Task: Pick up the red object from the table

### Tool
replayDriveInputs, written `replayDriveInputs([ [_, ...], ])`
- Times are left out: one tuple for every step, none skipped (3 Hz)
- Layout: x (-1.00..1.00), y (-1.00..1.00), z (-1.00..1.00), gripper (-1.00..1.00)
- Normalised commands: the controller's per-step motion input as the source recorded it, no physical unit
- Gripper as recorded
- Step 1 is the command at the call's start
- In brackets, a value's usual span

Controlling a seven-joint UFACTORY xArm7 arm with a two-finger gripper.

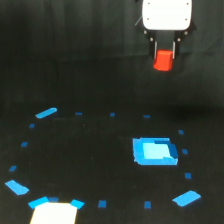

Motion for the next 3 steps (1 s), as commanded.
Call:
replayDriveInputs([
  [0.00, -0.04, 0.29, -0.94],
  [0.05, 0.01, 0.24, -0.97],
  [0.08, -0.01, 0.32, -0.96],
])
